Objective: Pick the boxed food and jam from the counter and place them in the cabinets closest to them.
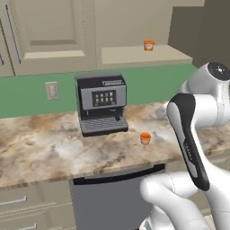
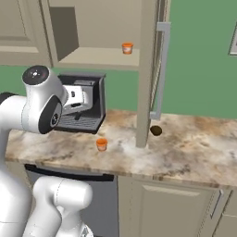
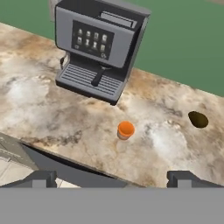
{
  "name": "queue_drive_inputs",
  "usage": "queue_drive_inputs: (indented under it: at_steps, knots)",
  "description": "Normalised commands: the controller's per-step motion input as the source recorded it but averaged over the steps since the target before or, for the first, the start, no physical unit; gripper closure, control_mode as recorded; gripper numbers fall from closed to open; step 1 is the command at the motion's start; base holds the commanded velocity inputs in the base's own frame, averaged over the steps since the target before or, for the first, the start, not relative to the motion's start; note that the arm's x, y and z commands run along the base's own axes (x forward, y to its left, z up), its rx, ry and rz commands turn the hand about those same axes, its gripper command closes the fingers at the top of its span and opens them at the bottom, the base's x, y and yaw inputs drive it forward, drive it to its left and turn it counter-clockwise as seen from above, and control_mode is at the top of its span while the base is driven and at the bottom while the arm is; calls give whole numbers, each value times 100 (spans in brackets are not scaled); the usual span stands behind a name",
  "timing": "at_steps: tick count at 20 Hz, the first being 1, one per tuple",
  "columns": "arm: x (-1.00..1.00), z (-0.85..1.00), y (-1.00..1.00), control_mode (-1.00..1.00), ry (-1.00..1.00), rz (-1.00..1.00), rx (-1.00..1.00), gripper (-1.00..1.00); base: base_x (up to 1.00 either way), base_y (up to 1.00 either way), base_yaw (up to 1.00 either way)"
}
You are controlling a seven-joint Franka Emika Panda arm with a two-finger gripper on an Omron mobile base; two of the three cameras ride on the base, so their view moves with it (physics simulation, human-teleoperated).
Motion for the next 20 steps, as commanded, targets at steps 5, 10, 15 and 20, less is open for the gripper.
queue_drive_inputs:
  at_steps: [5,10,15,20]
  knots:
    - [0,0,0,100,0,0,0,-100,26,10,-1]
    - [0,0,0,100,0,0,0,-100,19,6,0]
    - [0,0,0,100,0,0,0,-100,42,5,-1]
    - [0,0,0,-100,0,0,0,-100,10,1,0]
